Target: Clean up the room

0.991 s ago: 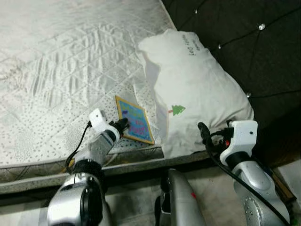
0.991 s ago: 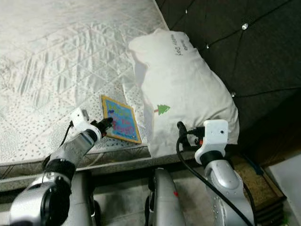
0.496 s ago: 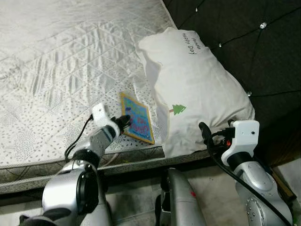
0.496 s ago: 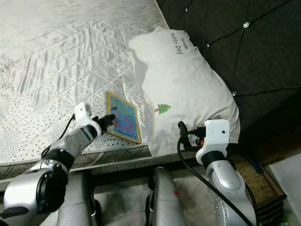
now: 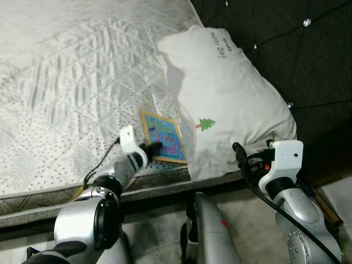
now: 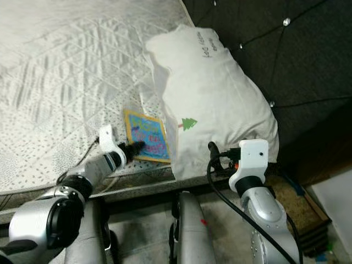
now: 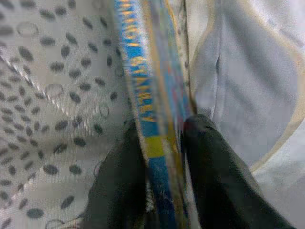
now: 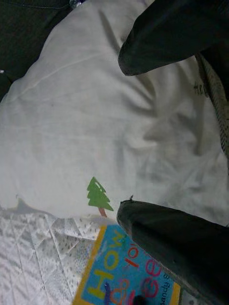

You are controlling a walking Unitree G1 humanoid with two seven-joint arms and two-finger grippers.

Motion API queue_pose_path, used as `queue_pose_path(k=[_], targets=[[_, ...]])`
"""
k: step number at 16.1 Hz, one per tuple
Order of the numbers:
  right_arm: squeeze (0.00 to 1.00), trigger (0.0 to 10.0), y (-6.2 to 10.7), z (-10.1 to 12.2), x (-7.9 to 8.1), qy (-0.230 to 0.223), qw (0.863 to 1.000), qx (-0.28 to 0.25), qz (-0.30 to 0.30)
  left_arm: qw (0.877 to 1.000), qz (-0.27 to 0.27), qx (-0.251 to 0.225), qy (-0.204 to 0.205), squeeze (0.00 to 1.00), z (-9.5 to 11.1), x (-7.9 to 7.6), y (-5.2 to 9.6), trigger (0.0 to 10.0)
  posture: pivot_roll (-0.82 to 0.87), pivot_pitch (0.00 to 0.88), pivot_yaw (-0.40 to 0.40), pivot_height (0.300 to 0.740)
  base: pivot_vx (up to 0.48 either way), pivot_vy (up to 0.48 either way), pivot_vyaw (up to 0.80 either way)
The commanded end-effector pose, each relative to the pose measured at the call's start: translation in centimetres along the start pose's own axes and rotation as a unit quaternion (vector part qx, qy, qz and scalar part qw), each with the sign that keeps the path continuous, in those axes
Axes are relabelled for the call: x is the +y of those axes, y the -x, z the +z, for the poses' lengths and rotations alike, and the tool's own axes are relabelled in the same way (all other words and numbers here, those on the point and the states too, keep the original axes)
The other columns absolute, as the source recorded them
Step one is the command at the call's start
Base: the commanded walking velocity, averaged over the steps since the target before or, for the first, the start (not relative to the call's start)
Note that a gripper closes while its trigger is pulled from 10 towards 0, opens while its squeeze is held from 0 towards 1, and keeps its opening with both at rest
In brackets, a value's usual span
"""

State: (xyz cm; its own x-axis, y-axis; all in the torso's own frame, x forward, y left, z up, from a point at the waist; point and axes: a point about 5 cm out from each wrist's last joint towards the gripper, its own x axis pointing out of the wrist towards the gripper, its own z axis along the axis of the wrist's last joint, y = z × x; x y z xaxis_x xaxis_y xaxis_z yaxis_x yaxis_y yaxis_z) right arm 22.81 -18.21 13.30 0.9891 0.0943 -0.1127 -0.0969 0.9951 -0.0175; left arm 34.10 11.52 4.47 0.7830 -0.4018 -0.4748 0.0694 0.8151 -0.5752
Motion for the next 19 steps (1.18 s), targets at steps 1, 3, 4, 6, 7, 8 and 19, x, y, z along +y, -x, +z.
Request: queue_pose_path(k=[1, 3, 4, 6, 7, 8, 19], targets=[[0.00, 10.0, 0.1, 0.3, -0.2, 0.004, 1.000, -0.005, -0.007, 1.000, 0.000, 0.004, -0.010, 1.00, 0.2, -0.1, 0.0, 10.0, -0.23, 0.161, -0.113, 0.599, 0.000, 0.000, 0.00], [0.00, 10.0, 0.0, 0.3, -0.1, 0.003, 1.000, -0.007, -0.006, 1.000, 0.011, -0.003, -0.017, 1.00, 0.9, 0.3, 0.1, 10.0, -0.23, 0.154, -0.111, 0.599, 0.000, 0.000, 0.00], [0.00, 10.0, -0.1, 0.3, 0.0, 0.003, 1.000, -0.008, -0.005, 1.000, 0.016, -0.006, -0.018, 1.00, 1.1, 0.5, 0.2, 10.0, -0.23, 0.151, -0.110, 0.599, 0.000, 0.000, 0.00], [0.00, 10.0, -0.2, 0.3, -0.1, 0.003, 1.000, -0.009, -0.005, 0.999, 0.028, -0.011, -0.028, 1.00, 1.7, 0.9, 0.5, 10.0, -0.22, 0.143, -0.108, 0.599, 0.000, 0.000, 0.00], [0.00, 10.0, -0.3, 0.3, -0.1, 0.003, 1.000, -0.010, -0.005, 0.999, 0.035, -0.014, -0.034, 1.00, 2.1, 1.3, 0.6, 10.0, -0.22, 0.139, -0.107, 0.599, 0.000, 0.000, 0.00], [0.00, 10.0, -0.5, 0.3, 0.0, 0.003, 1.000, -0.011, -0.005, 0.998, 0.041, -0.012, -0.049, 1.00, 2.3, 1.6, 0.8, 10.0, -0.22, 0.132, -0.105, 0.599, 0.000, 0.000, 0.00], [0.00, 10.0, -2.3, 0.0, 1.0, -0.012, 1.000, -0.025, 0.001, 0.991, 0.068, 0.010, -0.113, 1.00, 1.9, 3.4, 1.6, 10.0, -0.14, 0.090, -0.078, 0.599, 0.000, 0.000, 0.00]])
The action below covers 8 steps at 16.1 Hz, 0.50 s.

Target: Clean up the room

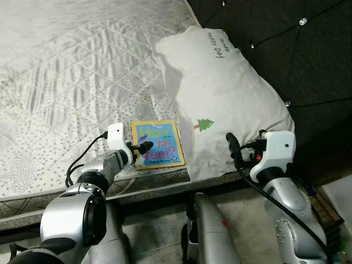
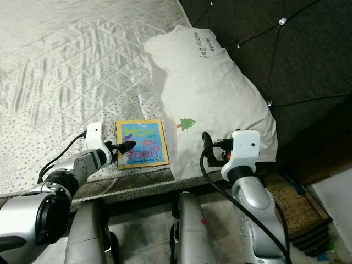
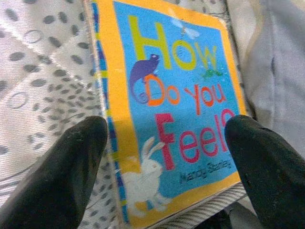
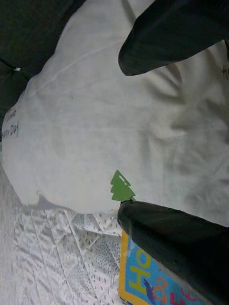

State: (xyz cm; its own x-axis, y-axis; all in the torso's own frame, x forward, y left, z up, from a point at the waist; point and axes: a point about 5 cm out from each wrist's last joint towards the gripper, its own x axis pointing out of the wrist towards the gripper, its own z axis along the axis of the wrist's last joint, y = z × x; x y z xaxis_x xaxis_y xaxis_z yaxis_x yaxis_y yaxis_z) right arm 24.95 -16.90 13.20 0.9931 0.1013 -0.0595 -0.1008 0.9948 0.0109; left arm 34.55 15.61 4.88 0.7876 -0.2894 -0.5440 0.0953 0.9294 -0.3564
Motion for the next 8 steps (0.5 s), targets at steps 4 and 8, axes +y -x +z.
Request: queue_pose_path(k=[4, 8], targets=[[0.00, 10.0, -0.9, -0.5, 0.5, -0.011, 1.000, -0.002, 0.008, 0.994, 0.041, -0.097, -0.007, 1.00, 1.8, 2.0, 1.1, 10.0, -0.08, 0.077, -0.071, 0.599, 0.000, 0.000, 0.00], [0.00, 10.0, -2.4, -0.8, 1.4, -0.021, 0.999, 0.002, 0.025, 0.972, 0.083, -0.212, -0.059, 1.00, 2.9, 3.4, 4.2, 10.0, -0.01, 0.062, -0.077, 0.599, 0.000, 0.000, 0.00]])
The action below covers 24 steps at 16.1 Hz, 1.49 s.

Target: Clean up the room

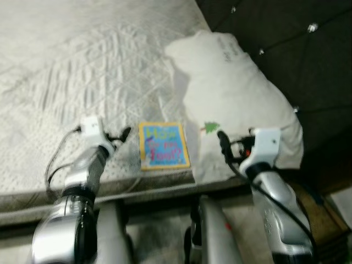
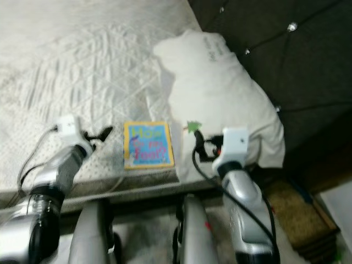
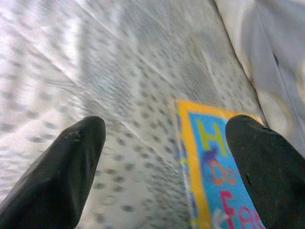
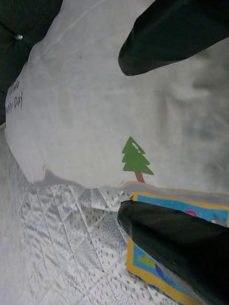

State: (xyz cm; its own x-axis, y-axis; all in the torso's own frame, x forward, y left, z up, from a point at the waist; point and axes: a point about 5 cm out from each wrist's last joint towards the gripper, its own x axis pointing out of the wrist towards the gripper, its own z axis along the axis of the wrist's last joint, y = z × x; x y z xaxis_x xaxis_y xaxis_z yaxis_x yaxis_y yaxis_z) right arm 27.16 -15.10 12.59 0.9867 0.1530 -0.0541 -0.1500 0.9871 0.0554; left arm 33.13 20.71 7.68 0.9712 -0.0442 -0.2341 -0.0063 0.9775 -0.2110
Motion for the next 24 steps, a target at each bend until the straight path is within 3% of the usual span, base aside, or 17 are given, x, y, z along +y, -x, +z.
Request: queue_pose_path(k=[1, 2, 3, 7, 8, 9, 12, 17, 24], targets=[[0.00, 10.0, -0.3, -0.2, 0.1, -0.006, 1.000, 0.000, 0.006, 0.998, 0.014, -0.043, -0.038, 1.00, 1.1, 0.1, 1.4, 10.0, 0.00, 0.059, -0.078, 0.599, 0.000, 0.000, 0.00], [0.00, 10.0, -1.1, 0.1, 0.6, -0.020, 1.000, -0.013, 0.020, 0.991, 0.031, -0.099, -0.080, 1.00, 2.2, 0.1, 3.7, 10.0, 0.03, 0.051, -0.081, 0.599, 0.000, 0.000, 0.00], [0.00, 10.0, -1.7, 0.6, 0.9, -0.026, 0.999, -0.032, 0.036, 0.984, 0.038, -0.138, -0.102, 1.00, 3.2, -0.5, 4.7, 10.0, 0.05, 0.050, -0.085, 0.604, 0.000, 0.000, 0.00], [0.00, 10.0, -3.1, 1.6, 1.2, -0.027, 0.997, -0.052, 0.045, 0.977, 0.029, -0.177, -0.111, 1.00, 4.6, -2.3, 5.8, 10.0, 0.05, 0.035, -0.088, 0.633, 0.000, 0.000, 0.00], [0.00, 10.0, -3.4, 1.5, 1.1, -0.031, 0.997, -0.055, 0.041, 0.977, 0.043, -0.184, -0.104, 0.35, 4.8, -2.4, 6.5, 10.0, 0.05, 0.005, -0.088, 0.648, 0.000, 0.000, 0.00], [0.00, 10.0, -3.5, 1.4, 1.1, -0.037, 0.997, -0.058, 0.038, 0.977, 0.048, -0.179, -0.109, 0.00, 4.5, -2.5, 6.7, 10.0, 0.05, 0.000, -0.087, 0.658, 0.000, 0.000, 0.00], [0.00, 10.0, -3.7, 1.3, 0.9, -0.041, 0.996, -0.066, 0.033, 0.975, 0.069, -0.171, -0.121, 0.00, 4.2, -2.3, 6.6, 10.0, 0.05, 0.000, -0.067, 0.688, 0.000, 0.000, 0.00], [0.00, 10.0, -2.7, -0.3, 0.1, -0.051, 0.997, -0.052, 0.009, 0.985, 0.028, -0.130, -0.112, 0.00, 2.6, -3.8, 6.3, 10.0, 0.03, 0.000, -0.052, 0.738, 0.000, 0.000, 0.00], [0.00, 10.0, -0.9, -1.3, -0.8, -0.050, 0.998, -0.028, -0.012, 0.989, 0.016, -0.109, -0.097, 0.00, 1.3, -4.4, 7.2, 10.0, 0.00, 0.000, -0.073, 0.740, 0.000, 0.000, 0.00]])
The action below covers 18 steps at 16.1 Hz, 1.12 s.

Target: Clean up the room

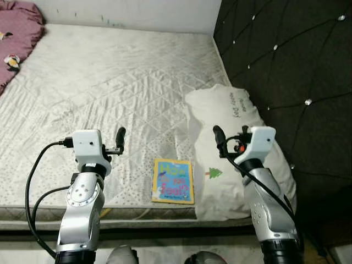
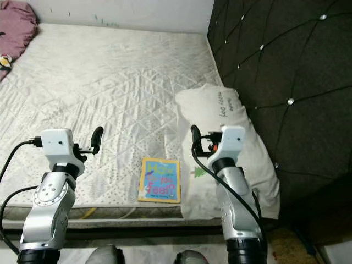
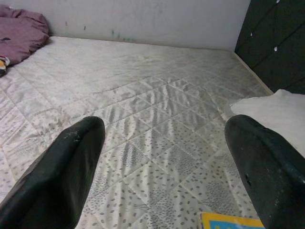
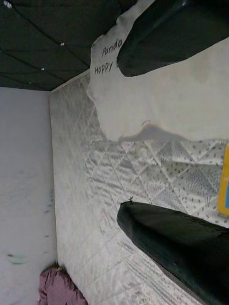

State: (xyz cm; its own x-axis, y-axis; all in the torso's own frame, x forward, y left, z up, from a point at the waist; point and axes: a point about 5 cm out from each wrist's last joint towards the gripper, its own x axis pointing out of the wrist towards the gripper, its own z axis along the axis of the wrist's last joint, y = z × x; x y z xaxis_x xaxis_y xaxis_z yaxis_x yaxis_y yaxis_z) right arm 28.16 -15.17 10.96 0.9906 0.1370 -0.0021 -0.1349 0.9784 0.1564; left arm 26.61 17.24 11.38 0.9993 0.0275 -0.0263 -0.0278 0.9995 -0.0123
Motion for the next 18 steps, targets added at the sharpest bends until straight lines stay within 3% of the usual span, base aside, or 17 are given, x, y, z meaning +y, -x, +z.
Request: queue_pose_path(k=[1, 13, 18], targets=[[0.00, 10.0, 0.3, 0.2, -0.5, 0.003, 1.000, 0.001, -0.007, 1.000, -0.009, 0.000, 0.002, 0.00, 0.2, -0.2, 0.3, 10.0, 0.00, 0.000, -0.075, 0.740, 0.000, 0.000, 0.00], [0.00, 10.0, 1.7, -0.5, -0.7, 0.003, 0.999, 0.032, -0.033, 0.999, -0.041, 0.021, 0.025, 0.00, -0.2, -0.6, 1.3, 10.0, 0.00, 0.060, -0.072, 0.740, 0.000, 0.440, 0.00], [0.00, 10.0, 1.7, -0.4, -0.6, 0.003, 0.999, 0.035, -0.032, 0.998, -0.044, 0.015, 0.030, 0.00, 0.1, -0.8, 1.2, 10.0, -0.01, 0.064, -0.076, 0.740, 0.000, 0.480, -0.44]])
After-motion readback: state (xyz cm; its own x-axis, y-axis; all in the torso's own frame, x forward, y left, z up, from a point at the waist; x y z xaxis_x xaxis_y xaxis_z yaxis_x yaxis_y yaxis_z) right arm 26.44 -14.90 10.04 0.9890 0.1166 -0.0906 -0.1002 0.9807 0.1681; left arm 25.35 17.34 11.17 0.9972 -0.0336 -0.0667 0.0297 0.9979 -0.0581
